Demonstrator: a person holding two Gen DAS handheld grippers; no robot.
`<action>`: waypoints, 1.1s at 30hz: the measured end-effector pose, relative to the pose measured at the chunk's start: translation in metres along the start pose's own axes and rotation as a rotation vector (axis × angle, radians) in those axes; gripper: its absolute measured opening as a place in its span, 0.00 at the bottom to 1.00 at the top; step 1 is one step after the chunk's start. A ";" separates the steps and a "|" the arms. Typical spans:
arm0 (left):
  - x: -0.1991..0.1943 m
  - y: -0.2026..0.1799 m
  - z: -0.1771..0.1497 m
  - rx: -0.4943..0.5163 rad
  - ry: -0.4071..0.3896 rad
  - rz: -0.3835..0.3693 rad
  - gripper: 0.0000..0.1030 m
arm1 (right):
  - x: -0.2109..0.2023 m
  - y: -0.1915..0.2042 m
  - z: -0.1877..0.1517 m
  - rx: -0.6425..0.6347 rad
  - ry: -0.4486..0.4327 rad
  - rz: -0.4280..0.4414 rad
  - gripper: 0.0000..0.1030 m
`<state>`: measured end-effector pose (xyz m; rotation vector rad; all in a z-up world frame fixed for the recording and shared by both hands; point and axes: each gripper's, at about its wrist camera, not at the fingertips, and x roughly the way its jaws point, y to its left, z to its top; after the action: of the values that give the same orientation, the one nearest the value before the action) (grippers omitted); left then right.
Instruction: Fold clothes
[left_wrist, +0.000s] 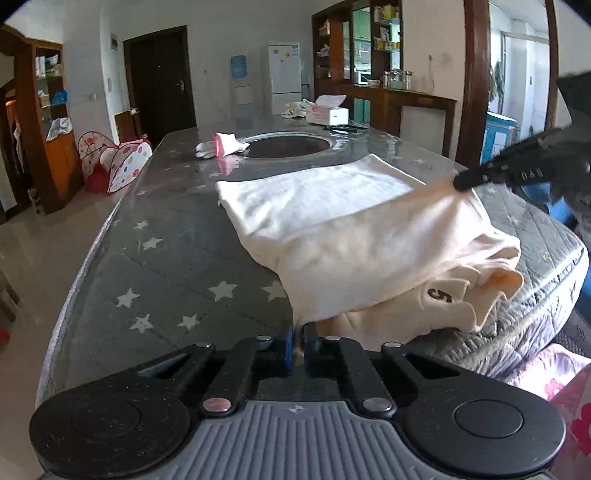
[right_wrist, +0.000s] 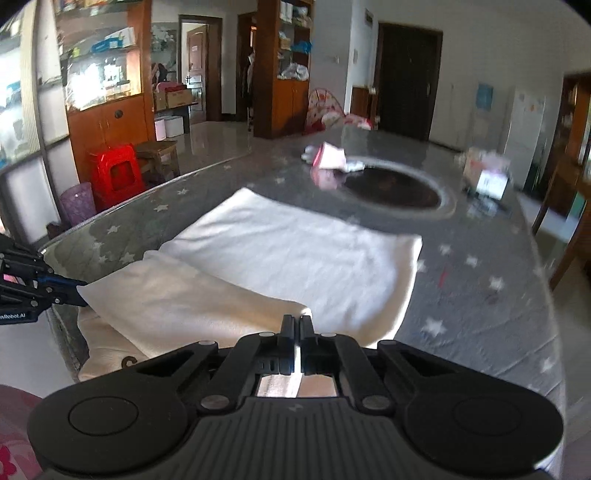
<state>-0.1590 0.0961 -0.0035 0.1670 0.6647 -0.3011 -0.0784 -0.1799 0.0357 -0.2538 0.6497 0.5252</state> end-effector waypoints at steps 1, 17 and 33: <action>0.000 -0.001 -0.001 0.009 0.001 0.001 0.06 | 0.001 0.000 -0.001 -0.002 0.004 -0.009 0.02; -0.017 0.031 0.022 -0.056 -0.017 -0.104 0.08 | 0.009 -0.003 -0.005 0.013 0.020 0.024 0.08; 0.058 0.025 0.047 -0.085 -0.004 -0.107 0.11 | 0.037 -0.001 -0.017 0.028 0.075 0.053 0.08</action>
<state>-0.0800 0.0955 -0.0016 0.0495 0.6829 -0.3751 -0.0616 -0.1733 -0.0004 -0.2314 0.7383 0.5593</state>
